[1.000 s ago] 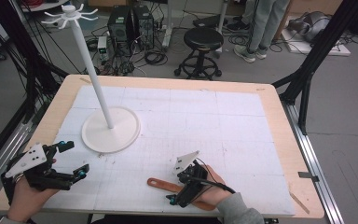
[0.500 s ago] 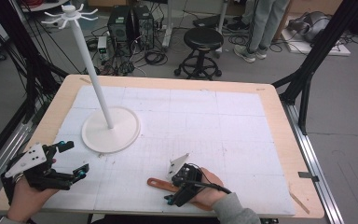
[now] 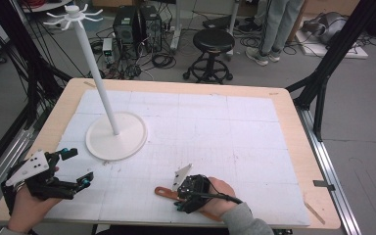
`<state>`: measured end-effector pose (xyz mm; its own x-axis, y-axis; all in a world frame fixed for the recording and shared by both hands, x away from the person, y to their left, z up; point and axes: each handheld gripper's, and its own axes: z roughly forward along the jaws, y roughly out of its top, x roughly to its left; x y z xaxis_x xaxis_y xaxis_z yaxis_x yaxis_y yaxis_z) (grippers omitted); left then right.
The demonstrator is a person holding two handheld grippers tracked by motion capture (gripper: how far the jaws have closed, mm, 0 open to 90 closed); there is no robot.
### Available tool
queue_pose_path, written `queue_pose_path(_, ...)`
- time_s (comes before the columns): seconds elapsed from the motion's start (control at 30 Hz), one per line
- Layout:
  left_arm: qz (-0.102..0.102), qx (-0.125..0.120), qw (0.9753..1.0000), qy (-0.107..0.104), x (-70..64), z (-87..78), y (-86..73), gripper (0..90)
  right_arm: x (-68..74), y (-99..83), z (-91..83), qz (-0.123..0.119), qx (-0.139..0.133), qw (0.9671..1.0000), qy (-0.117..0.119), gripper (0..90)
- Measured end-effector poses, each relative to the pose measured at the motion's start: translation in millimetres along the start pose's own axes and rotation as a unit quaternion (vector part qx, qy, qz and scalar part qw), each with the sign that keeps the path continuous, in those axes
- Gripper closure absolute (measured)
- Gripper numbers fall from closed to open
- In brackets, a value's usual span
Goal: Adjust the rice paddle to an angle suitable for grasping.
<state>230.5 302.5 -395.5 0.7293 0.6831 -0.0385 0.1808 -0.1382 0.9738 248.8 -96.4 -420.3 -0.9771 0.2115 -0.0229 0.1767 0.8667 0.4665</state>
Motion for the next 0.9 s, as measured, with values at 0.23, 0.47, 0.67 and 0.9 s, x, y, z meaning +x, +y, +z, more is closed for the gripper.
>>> queue_pose_path(0.23,0.000,0.001,1.0000,0.000,-0.2,0.7,-0.5,1.8,0.1,0.7,-0.4,-0.003,0.002,0.9999,0.011,60.1)
queue_pose_path(0.47,0.001,0.003,1.0000,0.000,0.4,0.1,-0.3,1.8,-2.7,-2.4,-1.1,0.000,-0.009,0.9998,0.020,64.2)
queue_pose_path(0.67,-0.002,0.001,1.0000,0.001,0.9,0.8,-0.2,1.8,-4.2,-4.9,-2.9,0.003,-0.020,0.9997,0.016,64.3)
queue_pose_path(0.9,-0.002,0.005,1.0000,0.003,0.2,0.9,-1.8,1.8,-10.1,-10.6,-15.5,0.019,-0.057,0.9981,0.013,64.3)
